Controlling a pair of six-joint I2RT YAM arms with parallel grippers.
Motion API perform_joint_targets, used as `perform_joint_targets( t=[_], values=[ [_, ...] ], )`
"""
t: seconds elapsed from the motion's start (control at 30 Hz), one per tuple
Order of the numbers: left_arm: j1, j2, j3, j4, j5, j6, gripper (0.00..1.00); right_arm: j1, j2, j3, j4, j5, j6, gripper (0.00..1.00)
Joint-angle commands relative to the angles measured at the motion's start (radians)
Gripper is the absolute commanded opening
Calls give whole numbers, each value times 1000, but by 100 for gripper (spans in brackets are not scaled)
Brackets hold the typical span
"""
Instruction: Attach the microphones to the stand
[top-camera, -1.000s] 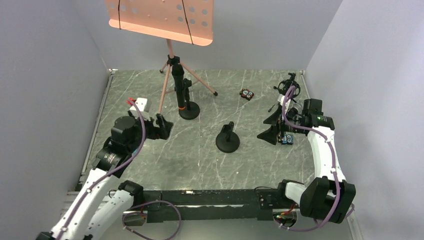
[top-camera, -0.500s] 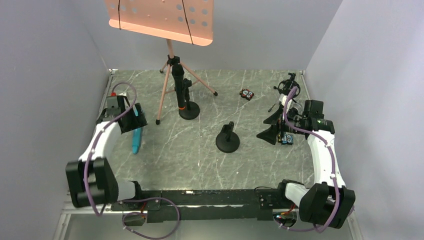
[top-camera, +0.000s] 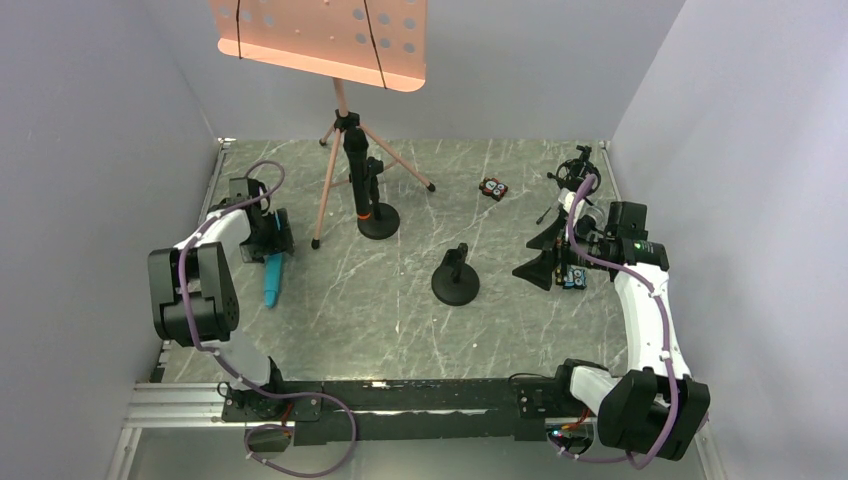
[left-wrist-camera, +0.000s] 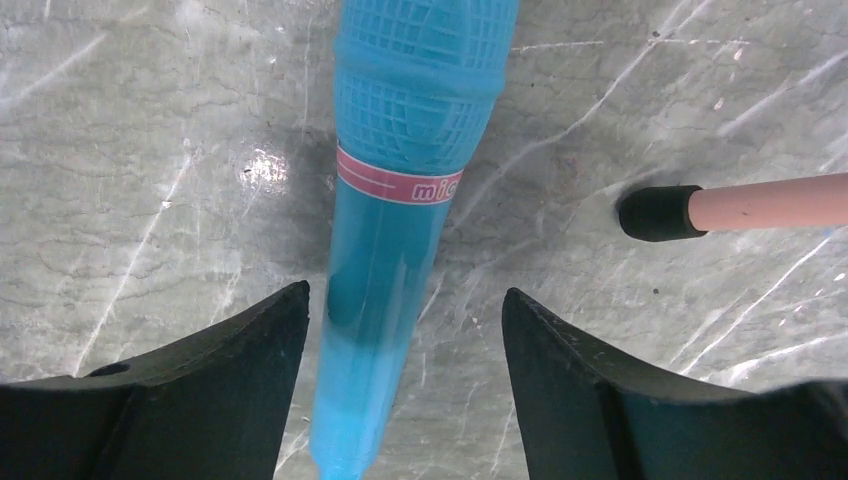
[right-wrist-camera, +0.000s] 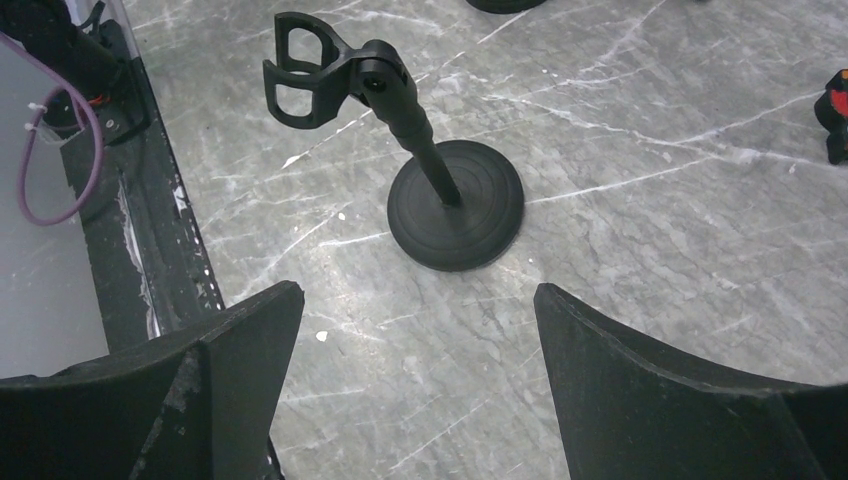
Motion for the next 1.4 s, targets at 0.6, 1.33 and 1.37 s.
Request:
perform_joint_targets(
  t=[0.6, 1.33, 1.37],
  values=[
    [-52, 169, 182, -97, -149, 36, 64, -5, -9, -15, 29, -46, 3, 92],
    [-53, -241, -11, -2, -39, -3, 0, -6, -18, -6, -27, -61, -63, 92],
    [-53, -282, -35, 3, -17, -5, 0, -5, -19, -4, -36, -63, -75, 92]
  ],
)
